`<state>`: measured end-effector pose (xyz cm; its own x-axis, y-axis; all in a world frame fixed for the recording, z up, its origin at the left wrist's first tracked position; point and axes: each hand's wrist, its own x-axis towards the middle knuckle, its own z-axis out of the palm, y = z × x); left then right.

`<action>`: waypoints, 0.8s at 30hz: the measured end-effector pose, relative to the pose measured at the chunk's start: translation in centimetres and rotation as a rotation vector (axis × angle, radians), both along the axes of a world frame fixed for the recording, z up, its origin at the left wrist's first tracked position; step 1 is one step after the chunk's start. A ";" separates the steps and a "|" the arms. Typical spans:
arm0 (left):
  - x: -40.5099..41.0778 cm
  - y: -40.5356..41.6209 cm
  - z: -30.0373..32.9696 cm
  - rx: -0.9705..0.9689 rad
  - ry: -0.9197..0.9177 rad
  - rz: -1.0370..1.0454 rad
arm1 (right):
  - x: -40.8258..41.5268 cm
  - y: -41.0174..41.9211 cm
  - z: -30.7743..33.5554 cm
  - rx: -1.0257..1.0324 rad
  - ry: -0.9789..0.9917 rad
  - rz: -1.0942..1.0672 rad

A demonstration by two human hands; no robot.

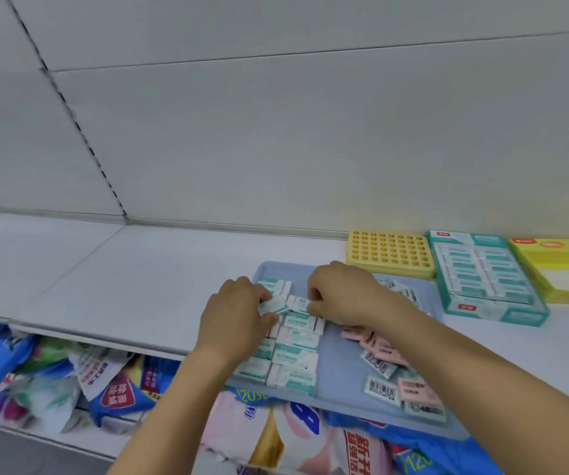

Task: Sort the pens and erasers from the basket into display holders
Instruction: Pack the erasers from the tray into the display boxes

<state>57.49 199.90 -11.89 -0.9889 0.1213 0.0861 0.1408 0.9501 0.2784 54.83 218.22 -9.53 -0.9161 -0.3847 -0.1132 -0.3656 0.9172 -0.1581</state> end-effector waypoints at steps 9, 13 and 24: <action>-0.5 1.4 0.6 0.365 0.061 -0.003 | 0.6 1.4 0.0 -0.251 0.052 -0.130; -0.6 4.2 1.8 0.760 -0.001 -0.049 | 1.9 9.0 1.3 -0.518 0.284 -0.323; -1.3 11.8 3.2 1.087 -0.128 -0.161 | 4.7 21.1 -1.1 -0.235 0.215 -0.443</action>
<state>56.20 211.66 -8.73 -0.9775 0.1715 0.1229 0.1512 0.1632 0.9749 59.57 239.34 -10.66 -0.9892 0.0514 0.1370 0.0015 0.9398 -0.3417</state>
